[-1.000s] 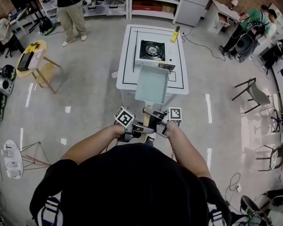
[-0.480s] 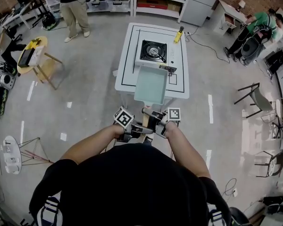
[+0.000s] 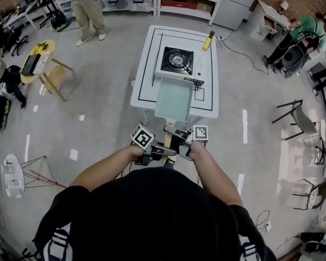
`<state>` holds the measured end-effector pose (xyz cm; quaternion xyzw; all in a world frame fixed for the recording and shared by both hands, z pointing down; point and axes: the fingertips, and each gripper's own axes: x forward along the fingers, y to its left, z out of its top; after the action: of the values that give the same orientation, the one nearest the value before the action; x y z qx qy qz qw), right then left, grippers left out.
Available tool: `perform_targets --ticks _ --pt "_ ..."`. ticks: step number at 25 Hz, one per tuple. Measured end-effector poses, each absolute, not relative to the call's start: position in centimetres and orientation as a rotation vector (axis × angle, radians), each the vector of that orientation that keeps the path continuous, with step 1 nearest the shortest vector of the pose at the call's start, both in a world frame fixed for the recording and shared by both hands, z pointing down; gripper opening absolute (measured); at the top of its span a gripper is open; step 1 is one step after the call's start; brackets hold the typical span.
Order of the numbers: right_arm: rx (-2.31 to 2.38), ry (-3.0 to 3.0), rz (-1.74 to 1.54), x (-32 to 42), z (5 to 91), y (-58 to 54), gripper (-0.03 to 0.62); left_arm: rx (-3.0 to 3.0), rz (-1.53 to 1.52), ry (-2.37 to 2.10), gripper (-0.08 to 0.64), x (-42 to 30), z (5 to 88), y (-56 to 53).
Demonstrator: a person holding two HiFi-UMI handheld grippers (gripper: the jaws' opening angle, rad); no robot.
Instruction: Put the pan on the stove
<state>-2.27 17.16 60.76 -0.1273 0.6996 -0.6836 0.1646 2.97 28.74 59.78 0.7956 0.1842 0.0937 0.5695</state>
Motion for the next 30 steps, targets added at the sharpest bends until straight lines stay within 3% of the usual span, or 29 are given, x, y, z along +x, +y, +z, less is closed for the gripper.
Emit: perform_targets --ticks 30 --pt "-0.303 1.993 -2.031 2.6 63.2 11.2 0.14 1.829 0.195 0.348 0.081 8.5 61.2 22.6"
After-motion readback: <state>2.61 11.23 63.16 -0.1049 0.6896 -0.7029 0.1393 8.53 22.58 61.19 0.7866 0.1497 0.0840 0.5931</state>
